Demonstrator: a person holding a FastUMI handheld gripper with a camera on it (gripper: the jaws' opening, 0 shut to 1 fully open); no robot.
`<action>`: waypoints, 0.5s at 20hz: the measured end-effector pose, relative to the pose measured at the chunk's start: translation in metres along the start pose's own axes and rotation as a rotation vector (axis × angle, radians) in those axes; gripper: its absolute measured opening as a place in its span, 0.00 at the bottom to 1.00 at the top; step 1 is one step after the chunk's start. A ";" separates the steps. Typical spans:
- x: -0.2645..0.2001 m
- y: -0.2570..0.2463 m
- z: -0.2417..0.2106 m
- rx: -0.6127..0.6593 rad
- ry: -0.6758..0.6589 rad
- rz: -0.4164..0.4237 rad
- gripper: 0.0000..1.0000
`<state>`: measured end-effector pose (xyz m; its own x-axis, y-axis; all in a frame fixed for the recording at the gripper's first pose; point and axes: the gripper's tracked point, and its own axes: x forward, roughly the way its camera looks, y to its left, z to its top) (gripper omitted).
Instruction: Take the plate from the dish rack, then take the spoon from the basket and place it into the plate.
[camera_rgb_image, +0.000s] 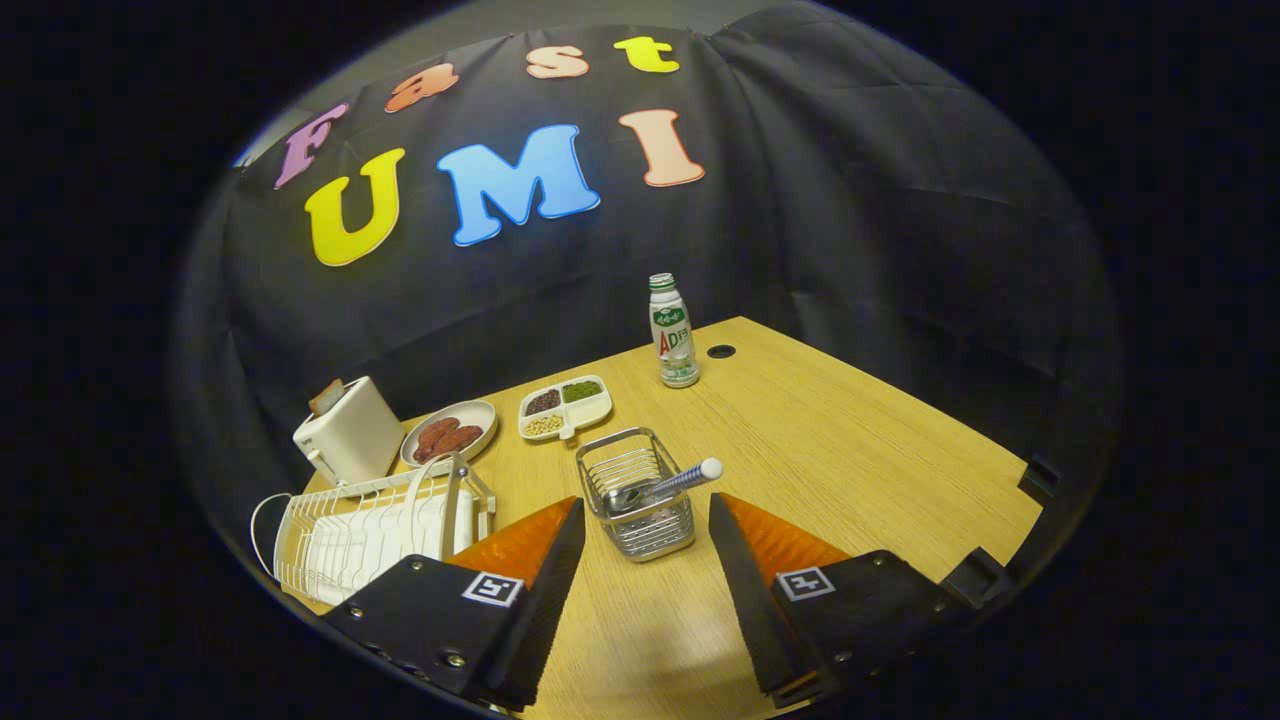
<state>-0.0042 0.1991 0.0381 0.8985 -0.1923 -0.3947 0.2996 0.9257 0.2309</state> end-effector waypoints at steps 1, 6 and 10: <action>0.008 -0.004 0.001 0.015 0.000 -0.004 0.77; 0.041 -0.019 0.004 0.036 -0.008 0.006 0.77; 0.063 -0.022 0.003 0.036 -0.017 0.060 0.71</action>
<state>0.0465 0.1657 0.0110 0.9206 -0.1424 -0.3635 0.2557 0.9235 0.2860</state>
